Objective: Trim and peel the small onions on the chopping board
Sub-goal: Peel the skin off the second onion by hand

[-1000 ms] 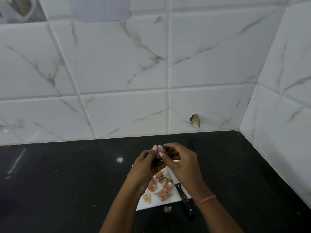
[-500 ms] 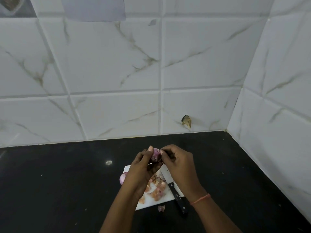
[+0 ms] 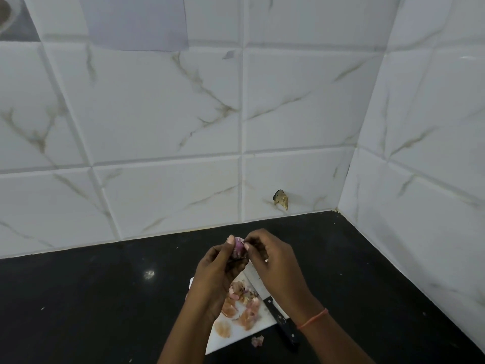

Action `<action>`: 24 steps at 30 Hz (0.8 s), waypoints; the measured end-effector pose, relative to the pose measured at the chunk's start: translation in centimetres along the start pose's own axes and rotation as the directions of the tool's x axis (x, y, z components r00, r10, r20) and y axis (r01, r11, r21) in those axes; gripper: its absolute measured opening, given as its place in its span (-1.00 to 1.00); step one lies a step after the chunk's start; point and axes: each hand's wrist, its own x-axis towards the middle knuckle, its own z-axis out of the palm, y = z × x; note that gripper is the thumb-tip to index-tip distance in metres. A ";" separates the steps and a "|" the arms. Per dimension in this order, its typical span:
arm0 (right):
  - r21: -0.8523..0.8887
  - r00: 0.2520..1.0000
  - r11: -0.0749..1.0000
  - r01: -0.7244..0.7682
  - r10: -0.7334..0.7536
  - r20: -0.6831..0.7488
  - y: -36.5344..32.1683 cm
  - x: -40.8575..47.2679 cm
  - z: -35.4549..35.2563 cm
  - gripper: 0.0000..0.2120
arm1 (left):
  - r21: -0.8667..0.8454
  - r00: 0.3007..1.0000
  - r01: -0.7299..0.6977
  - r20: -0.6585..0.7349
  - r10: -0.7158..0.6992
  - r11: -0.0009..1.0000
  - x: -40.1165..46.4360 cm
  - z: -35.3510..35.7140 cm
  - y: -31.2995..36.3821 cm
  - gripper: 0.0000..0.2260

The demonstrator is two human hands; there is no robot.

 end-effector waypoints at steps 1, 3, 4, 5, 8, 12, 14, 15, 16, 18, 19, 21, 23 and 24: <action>-0.020 1.000 1.000 0.004 -0.004 0.004 -0.2 -0.1 0.3 -0.95 | 0.007 1.000 -0.004 -0.003 0.004 1.000 0.0 -0.2 0.0 -0.56; -0.038 1.000 0.999 0.005 -0.005 -0.001 -0.3 -0.3 0.9 -0.96 | 0.025 1.000 -0.006 0.010 0.006 1.000 -0.1 -0.8 0.0 -0.56; -0.032 1.000 0.999 -0.001 0.001 -0.016 -0.5 -0.3 1.2 -0.97 | 0.030 1.000 -0.004 0.023 0.003 1.000 0.0 -1.1 0.1 -0.56; -0.018 0.999 1.000 -0.013 0.013 -0.031 -0.5 -0.5 1.3 -0.97 | 0.034 0.999 0.001 0.034 -0.002 0.999 0.0 -1.3 0.2 -0.56; -0.002 0.996 0.999 -0.041 0.040 -0.081 -0.3 -0.5 1.1 -0.95 | 0.058 0.997 0.019 0.069 -0.023 0.998 0.0 -1.5 0.5 -0.61; -0.014 0.987 0.998 -0.064 0.061 -0.146 0.6 -0.2 0.7 -0.95 | 0.056 0.994 0.062 0.088 -0.067 0.997 0.1 -1.2 0.7 -0.74; -0.026 0.983 0.996 -0.084 0.078 -0.167 1.3 0.0 0.3 -0.93 | 0.027 0.994 0.087 0.068 -0.088 0.996 0.3 -0.8 0.7 -0.74; -0.029 0.979 0.994 -0.101 0.094 -0.178 1.6 0.0 0.1 -0.91 | 0.000 0.994 0.099 0.053 -0.099 0.995 0.3 -0.6 0.7 -0.73; -0.025 0.975 0.993 -0.117 0.110 -0.191 2.0 0.1 0.0 -0.90 | -0.037 0.993 0.111 0.039 -0.110 0.993 0.3 -0.5 0.7 -0.72; -0.003 0.968 0.990 -0.143 0.139 -0.211 2.7 0.3 -0.2 -0.88 | -0.115 0.991 0.134 0.018 -0.132 0.984 0.5 -0.4 0.4 -0.70; 0.016 0.967 0.987 -0.157 0.157 -0.202 3.1 0.3 -0.2 -0.88 | -0.147 0.990 0.144 0.013 -0.144 0.978 0.5 -0.3 0.3 -0.69; 0.038 0.972 0.981 -0.189 0.193 -0.135 3.7 0.5 -0.1 -0.84 | -0.195 0.987 0.158 0.022 -0.157 0.968 0.4 -0.1 0.0 -0.65; 0.037 0.975 0.976 -0.213 0.215 -0.051 4.0 0.6 0.1 -0.75 | -0.229 0.986 0.166 0.036 -0.162 0.959 0.3 0.1 -0.3 -0.62; 0.046 0.978 0.978 -0.202 0.204 -0.047 3.9 0.6 0.2 -0.75 | -0.240 0.986 0.167 0.033 -0.164 0.956 0.3 0.2 -0.5 -0.61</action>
